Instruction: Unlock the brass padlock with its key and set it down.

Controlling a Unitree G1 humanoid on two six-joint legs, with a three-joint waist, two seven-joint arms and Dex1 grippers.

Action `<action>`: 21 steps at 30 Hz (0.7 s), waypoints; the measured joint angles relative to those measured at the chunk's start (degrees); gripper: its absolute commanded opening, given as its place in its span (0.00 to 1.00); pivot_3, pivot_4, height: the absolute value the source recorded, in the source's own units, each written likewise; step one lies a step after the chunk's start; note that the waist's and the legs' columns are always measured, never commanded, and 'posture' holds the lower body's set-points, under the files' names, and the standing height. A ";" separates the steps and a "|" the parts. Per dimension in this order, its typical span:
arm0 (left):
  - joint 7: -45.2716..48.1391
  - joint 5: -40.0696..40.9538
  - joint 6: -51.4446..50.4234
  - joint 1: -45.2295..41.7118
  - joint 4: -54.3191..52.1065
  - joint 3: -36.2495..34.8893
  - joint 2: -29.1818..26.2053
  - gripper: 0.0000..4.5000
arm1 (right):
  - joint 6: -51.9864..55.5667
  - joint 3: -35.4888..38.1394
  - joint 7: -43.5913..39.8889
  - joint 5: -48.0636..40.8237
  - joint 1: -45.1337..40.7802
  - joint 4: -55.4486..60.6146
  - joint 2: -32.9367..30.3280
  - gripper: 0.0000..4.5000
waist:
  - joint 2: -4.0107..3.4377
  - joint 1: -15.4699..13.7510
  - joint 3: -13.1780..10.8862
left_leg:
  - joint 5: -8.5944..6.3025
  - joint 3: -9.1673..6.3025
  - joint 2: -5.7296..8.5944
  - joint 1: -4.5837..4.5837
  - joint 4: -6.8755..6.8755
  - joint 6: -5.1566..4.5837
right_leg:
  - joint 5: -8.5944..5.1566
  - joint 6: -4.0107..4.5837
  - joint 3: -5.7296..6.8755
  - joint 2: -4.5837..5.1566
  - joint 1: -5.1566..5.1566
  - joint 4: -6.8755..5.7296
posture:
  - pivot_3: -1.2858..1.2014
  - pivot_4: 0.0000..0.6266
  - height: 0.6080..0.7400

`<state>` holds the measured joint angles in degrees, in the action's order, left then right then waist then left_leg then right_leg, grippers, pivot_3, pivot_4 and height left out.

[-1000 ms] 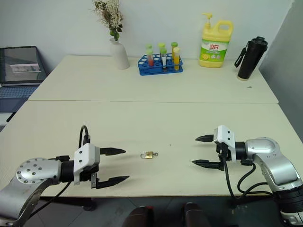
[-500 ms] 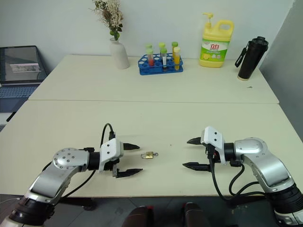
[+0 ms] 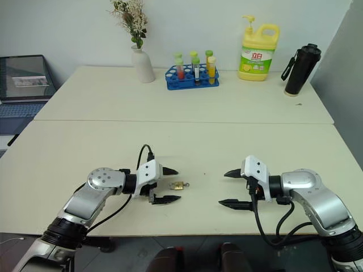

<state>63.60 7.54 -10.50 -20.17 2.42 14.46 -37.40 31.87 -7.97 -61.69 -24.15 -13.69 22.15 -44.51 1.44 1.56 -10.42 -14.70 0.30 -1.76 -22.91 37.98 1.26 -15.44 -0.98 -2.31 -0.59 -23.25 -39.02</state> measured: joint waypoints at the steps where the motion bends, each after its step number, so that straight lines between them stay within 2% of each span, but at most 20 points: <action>1: 0.19 -0.03 -0.01 -0.16 0.19 0.16 0.12 0.87 | 0.00 0.00 0.09 -0.02 0.01 0.04 0.00 1.00 | 0.00 0.00 0.00 | 0.00 0.00 0.00 0.00 0.00 0.00 | 0.00 0.00 0.00 0.00 0.00 0.00 | 0.52 0.24 1.00; 10: 2.21 -0.35 -0.02 -0.61 0.20 1.63 0.45 0.21 | 0.11 0.46 0.50 -1.04 0.61 0.18 -0.14 1.00 | 0.01 0.00 0.01 | 0.00 -0.02 0.00 0.02 0.01 0.00 | 0.00 -0.01 0.01 0.00 0.02 -0.01 | 0.52 0.24 1.00; 21: 2.05 -0.79 2.61 0.51 -0.60 1.38 0.47 0.21 | -0.50 0.78 1.60 -1.15 0.75 0.18 -0.30 1.00 | 0.01 0.00 0.01 | 0.00 -0.02 0.00 0.02 0.01 0.00 | 0.00 -0.01 0.00 0.00 0.03 -0.02 | 0.52 0.24 1.00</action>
<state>65.65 6.75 -7.89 -19.66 1.83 15.84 -36.93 31.38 -7.19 -60.08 -25.30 -12.93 22.34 -44.81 1.44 1.56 -10.41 -14.70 0.28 -1.76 -22.89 38.00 1.27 -15.43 -0.99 -2.31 -0.59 -23.22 -39.04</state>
